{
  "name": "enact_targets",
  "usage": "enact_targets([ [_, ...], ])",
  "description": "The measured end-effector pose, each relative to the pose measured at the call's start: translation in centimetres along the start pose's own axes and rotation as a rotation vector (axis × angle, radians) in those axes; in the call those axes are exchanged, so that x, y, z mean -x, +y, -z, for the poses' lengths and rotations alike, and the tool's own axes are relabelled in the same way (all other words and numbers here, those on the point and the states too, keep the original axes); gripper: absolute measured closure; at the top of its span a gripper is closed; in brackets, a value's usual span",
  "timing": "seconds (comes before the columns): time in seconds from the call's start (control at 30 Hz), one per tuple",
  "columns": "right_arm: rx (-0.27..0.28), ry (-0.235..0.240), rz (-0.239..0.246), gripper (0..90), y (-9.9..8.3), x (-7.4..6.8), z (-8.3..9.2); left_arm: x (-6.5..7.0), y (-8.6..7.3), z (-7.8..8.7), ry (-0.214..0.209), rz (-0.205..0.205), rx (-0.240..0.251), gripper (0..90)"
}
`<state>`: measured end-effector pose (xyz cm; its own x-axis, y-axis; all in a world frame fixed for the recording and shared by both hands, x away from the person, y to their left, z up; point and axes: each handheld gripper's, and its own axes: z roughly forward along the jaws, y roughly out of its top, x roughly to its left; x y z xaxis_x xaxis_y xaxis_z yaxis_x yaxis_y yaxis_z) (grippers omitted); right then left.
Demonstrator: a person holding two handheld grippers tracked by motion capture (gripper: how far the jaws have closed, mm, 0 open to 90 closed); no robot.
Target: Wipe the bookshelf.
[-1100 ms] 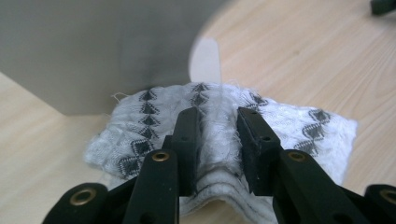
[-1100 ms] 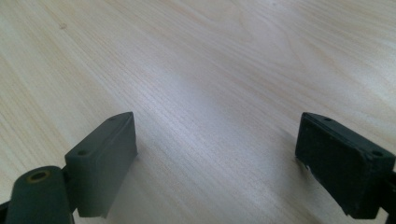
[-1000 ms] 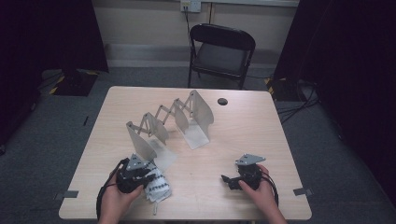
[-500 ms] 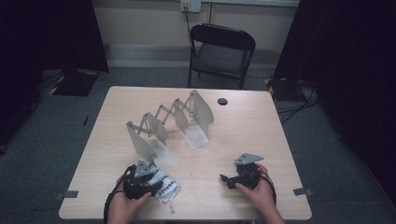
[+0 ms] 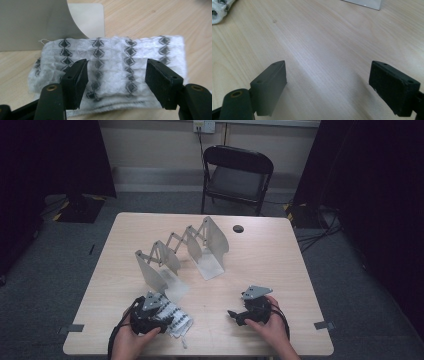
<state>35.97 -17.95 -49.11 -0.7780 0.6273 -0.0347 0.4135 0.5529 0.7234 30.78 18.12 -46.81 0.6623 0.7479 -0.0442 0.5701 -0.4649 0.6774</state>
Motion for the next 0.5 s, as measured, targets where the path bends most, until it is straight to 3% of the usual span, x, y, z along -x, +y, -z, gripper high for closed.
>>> enact_targets([
  [0.1, -0.012, 0.004, 0.010, 14.3, 0.2, -0.1, -0.1, -0.7, 0.0, 0.9, 0.027, -0.011, -0.002, 34.3],
  [0.3, -0.013, 0.011, 0.026, 14.6, 0.3, -0.5, -0.3, -3.1, -0.9, 2.4, 0.045, 0.047, 0.028, 30.9],
  [0.4, -0.009, 0.013, 0.027, 15.3, 0.3, -0.4, -0.2, -4.3, -1.5, 2.3, 0.056, 0.053, 0.011, 29.9],
  [0.5, 0.000, 0.013, 0.020, 15.5, 0.3, -0.4, -0.2, -4.6, -1.8, 1.8, 0.049, 0.057, -0.001, 29.9],
])
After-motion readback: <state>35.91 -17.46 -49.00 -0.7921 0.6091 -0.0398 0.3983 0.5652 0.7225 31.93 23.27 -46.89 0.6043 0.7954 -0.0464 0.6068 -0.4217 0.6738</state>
